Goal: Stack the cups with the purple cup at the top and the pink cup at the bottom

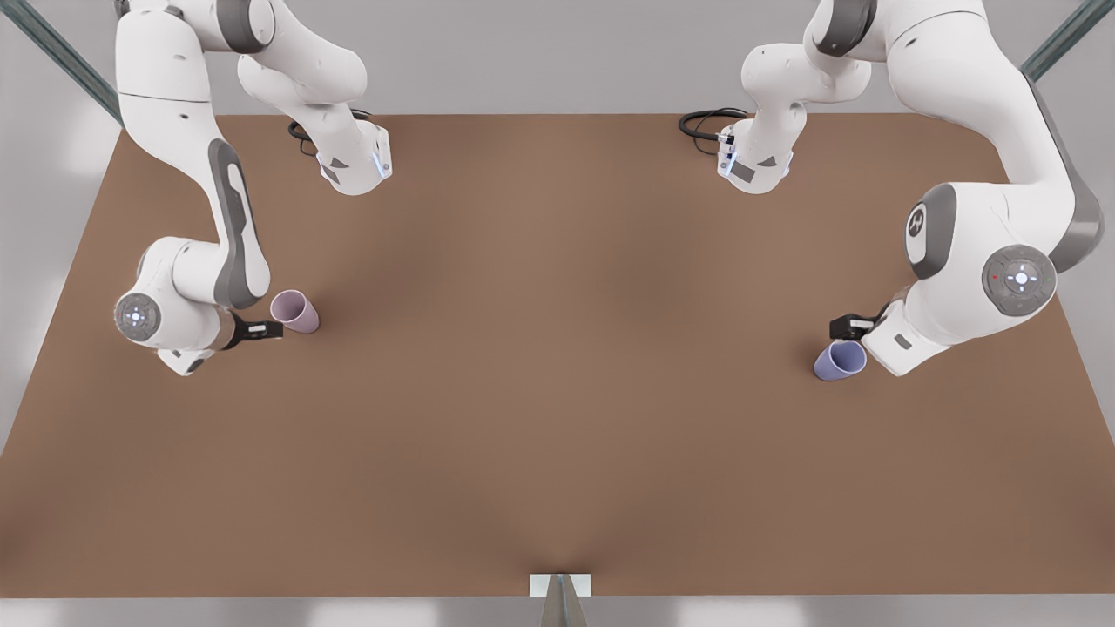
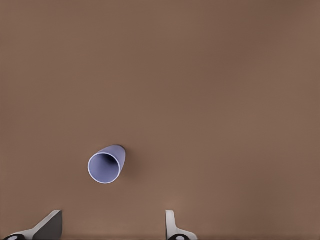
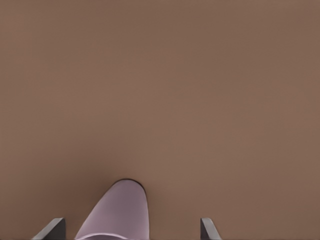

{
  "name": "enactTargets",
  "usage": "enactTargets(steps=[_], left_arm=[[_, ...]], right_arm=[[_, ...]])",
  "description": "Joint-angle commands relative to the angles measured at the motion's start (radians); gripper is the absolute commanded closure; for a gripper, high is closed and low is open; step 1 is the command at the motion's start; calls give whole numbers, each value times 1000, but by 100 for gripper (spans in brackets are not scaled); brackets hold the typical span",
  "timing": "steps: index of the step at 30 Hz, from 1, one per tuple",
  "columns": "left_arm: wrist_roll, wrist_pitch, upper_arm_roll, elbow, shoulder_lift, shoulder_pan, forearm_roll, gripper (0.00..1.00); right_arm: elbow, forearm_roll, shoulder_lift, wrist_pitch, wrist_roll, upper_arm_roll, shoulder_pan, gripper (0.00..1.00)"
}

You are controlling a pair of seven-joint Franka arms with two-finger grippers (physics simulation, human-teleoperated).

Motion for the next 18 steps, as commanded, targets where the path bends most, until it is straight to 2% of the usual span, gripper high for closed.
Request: enactTargets(steps=[1,16,18], left_arm=[[1,-4,0,-2,-1,0,-1,0],[1,-10,5,-15,-1,0,-1,0],[1,-10,5,-15,1,0,-1,0]], right_arm=[[-36,2,-3,94,-203,-1,0,0],[-207,0,-77,118,-285,-52,-12,0],[-256,-1,-77,181,-283,-63,-12,0]])
